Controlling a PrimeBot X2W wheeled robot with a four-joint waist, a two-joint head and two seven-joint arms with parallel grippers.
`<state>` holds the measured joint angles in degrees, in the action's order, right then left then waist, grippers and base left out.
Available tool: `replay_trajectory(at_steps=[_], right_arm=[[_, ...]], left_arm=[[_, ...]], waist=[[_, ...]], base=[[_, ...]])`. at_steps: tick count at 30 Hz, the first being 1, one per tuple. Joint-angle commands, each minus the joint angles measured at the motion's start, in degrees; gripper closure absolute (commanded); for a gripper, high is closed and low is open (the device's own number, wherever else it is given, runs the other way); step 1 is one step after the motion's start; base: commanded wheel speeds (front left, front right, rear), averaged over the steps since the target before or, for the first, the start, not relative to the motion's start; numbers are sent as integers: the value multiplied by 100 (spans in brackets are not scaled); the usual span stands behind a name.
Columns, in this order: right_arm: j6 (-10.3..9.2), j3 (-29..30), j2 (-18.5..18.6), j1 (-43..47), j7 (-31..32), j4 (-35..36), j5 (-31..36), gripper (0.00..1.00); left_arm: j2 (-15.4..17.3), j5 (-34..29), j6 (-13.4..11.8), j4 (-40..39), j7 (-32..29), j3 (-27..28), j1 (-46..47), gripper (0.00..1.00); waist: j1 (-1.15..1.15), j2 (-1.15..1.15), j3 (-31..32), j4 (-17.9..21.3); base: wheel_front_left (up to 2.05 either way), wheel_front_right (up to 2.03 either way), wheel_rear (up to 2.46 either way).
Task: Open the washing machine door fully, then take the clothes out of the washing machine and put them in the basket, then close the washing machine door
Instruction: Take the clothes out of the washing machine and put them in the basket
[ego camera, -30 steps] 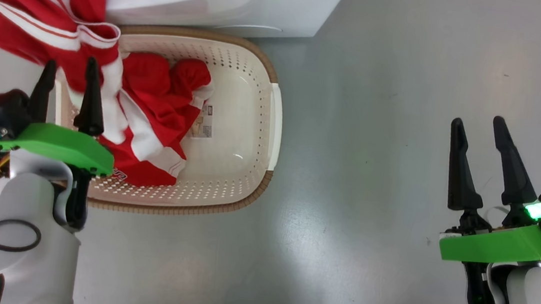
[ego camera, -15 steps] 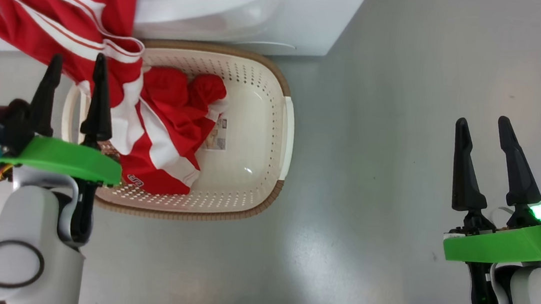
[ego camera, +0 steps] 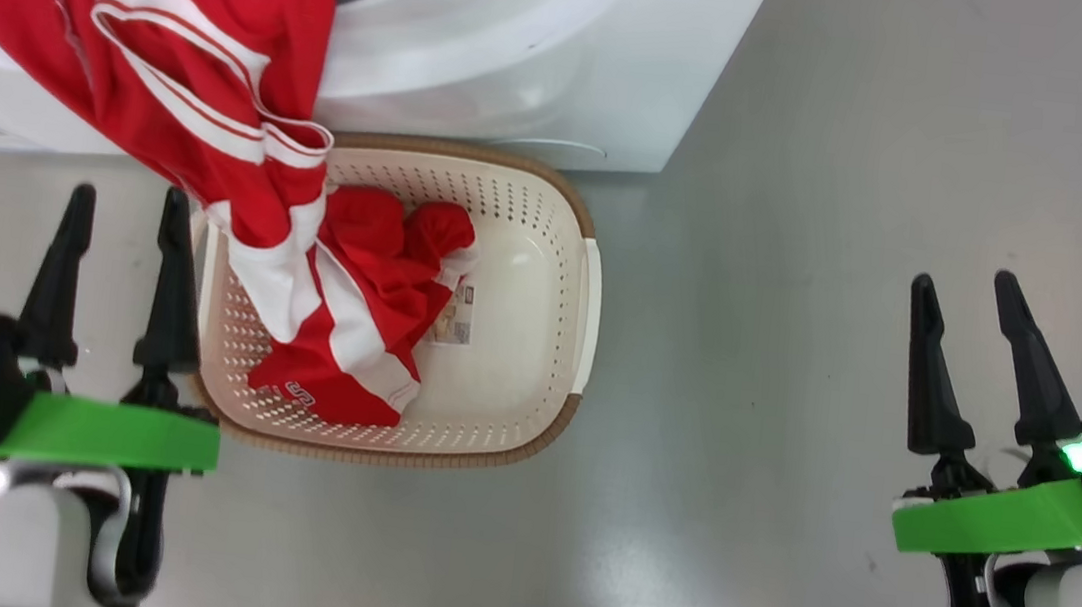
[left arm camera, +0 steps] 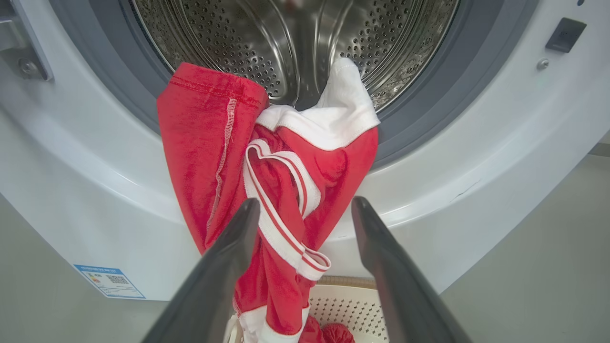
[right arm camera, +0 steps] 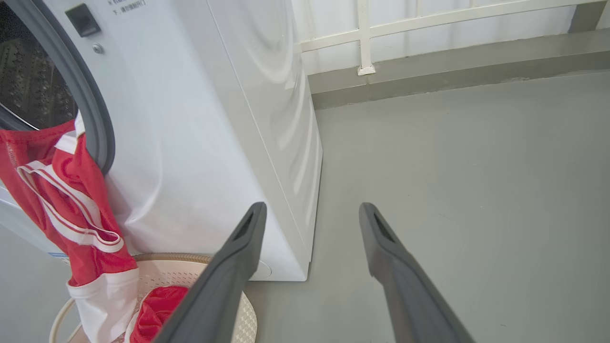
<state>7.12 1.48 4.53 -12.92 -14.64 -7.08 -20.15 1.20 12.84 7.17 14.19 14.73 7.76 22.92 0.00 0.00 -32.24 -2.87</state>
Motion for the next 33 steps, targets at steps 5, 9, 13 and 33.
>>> replay_trajectory(at_steps=[5, 9, 13, 33], right_arm=[[36, -82, 64, 294, -36, 84, -9, 0], [36, -119, 75, 361, -36, 70, -18, 0], [36, -124, 88, 383, -36, 75, -30, 0], [36, -112, 63, 273, -36, 124, -26, 0]], left_arm=[[168, 52, 0, -595, 27, 120, -654, 0], [168, 78, -97, -897, 27, 26, -1016, 0], [168, 144, -187, -1091, 27, -65, -1253, 0], [168, 21, -113, -982, 27, 24, -425, 0]], waist=[[0, 0, 245, -91], [0, 0, 346, -77], [0, 0, 374, -73], [0, 0, 183, -64]], base=[[0, 0, 0], [0, 0, 0], [0, 0, 0], [0, 0, 0]])
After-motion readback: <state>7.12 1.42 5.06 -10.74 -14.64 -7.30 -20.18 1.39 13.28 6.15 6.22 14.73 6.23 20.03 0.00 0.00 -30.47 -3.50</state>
